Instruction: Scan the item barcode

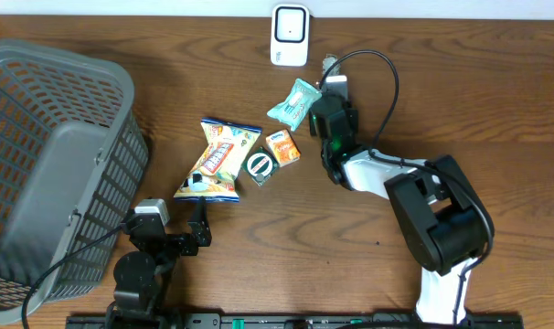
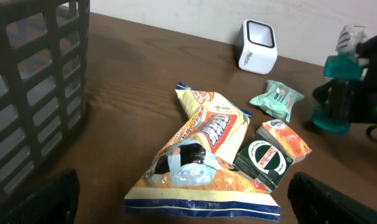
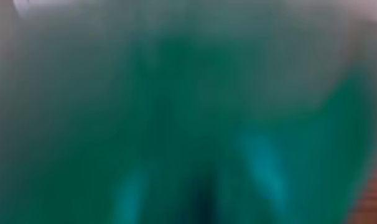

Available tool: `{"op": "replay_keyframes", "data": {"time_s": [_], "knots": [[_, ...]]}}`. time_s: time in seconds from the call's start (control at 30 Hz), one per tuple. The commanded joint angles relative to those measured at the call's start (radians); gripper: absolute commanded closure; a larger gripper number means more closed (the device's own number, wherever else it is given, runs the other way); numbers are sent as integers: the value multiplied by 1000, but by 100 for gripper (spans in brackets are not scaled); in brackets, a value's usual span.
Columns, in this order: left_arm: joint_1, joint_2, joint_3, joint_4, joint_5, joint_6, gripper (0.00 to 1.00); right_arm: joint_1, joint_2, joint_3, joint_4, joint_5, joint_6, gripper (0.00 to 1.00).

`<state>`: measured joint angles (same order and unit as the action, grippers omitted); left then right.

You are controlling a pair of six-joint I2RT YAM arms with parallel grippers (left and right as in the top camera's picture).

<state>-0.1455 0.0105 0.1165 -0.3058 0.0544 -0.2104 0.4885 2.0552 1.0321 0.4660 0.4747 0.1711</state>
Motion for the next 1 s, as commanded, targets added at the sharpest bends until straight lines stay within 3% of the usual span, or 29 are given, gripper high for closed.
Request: {"op": "replay_keyframes", "data": {"time_s": [0.0, 0.17, 0.3, 0.47, 0.7, 0.97], "knots": [[5, -5, -16, -22, 10, -5, 2, 16, 24, 0, -3, -3, -1, 54], [5, -5, -16, -22, 10, -5, 2, 29, 24, 0, -10, -3, -1, 54], [5, -5, -16, -22, 10, -5, 2, 39, 10, 0, -31, -3, -1, 84], [5, -5, -16, -22, 10, -5, 2, 43, -28, 0, -91, -3, -1, 97], [5, -5, -16, -22, 10, -5, 2, 43, -125, 0, -315, -6, 5, 99], [5, -5, -16, -22, 10, -5, 2, 43, -148, 0, -652, -161, 173, 99]]}}
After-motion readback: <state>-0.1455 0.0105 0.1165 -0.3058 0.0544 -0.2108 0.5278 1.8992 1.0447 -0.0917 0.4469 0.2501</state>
